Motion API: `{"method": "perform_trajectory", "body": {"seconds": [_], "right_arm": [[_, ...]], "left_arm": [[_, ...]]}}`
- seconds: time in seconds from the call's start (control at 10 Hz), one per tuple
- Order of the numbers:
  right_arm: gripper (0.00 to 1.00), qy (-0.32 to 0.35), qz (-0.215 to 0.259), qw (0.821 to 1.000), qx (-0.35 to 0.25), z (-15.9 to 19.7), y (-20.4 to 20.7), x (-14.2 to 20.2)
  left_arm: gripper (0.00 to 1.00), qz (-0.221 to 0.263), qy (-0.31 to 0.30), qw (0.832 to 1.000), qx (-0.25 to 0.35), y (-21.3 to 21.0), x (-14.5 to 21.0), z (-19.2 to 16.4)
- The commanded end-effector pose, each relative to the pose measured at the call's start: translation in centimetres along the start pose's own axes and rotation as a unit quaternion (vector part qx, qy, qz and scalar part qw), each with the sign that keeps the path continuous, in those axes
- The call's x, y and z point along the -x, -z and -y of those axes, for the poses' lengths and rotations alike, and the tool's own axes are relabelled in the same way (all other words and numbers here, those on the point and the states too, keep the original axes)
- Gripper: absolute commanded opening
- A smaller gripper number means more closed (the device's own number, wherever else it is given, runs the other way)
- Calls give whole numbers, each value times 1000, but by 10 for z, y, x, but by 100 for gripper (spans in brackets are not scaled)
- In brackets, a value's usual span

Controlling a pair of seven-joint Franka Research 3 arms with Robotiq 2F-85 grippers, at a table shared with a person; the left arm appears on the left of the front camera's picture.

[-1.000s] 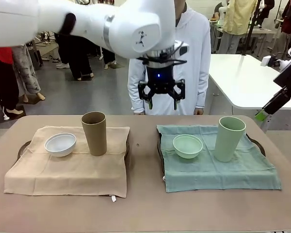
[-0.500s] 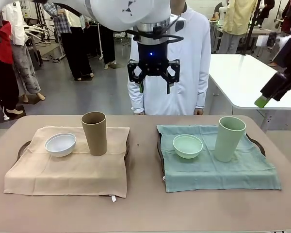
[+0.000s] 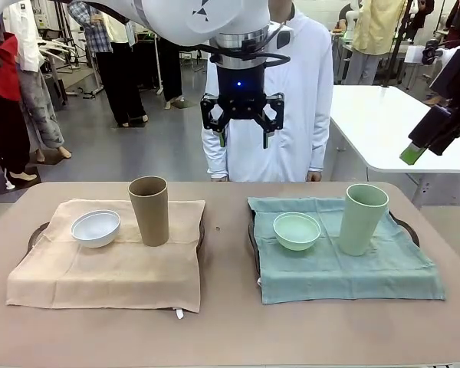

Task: Set up a tray with a mat and arrange the tableware.
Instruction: Place the Picnic Bowl and Reusable plastic cup back onto the Handle tray in front of the human's position.

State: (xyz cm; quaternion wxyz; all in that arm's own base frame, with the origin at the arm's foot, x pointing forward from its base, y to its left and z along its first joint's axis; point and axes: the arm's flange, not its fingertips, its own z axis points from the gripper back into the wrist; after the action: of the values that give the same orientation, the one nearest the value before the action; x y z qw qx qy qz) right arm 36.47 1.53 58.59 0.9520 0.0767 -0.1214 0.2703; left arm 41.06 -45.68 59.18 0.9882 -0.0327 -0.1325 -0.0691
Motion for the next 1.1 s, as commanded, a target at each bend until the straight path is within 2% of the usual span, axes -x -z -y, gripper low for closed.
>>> {"method": "perform_trajectory", "body": {"seconds": [0.0,1.0], "right_arm": [[100,-13,-2,1000,10,4,3,1],[100,-13,-2,1000,10,4,3,1]], "left_arm": [[87,6,3,1000,2,-1,-2,-2],[87,6,3,1000,2,-1,-2,-2]]}}
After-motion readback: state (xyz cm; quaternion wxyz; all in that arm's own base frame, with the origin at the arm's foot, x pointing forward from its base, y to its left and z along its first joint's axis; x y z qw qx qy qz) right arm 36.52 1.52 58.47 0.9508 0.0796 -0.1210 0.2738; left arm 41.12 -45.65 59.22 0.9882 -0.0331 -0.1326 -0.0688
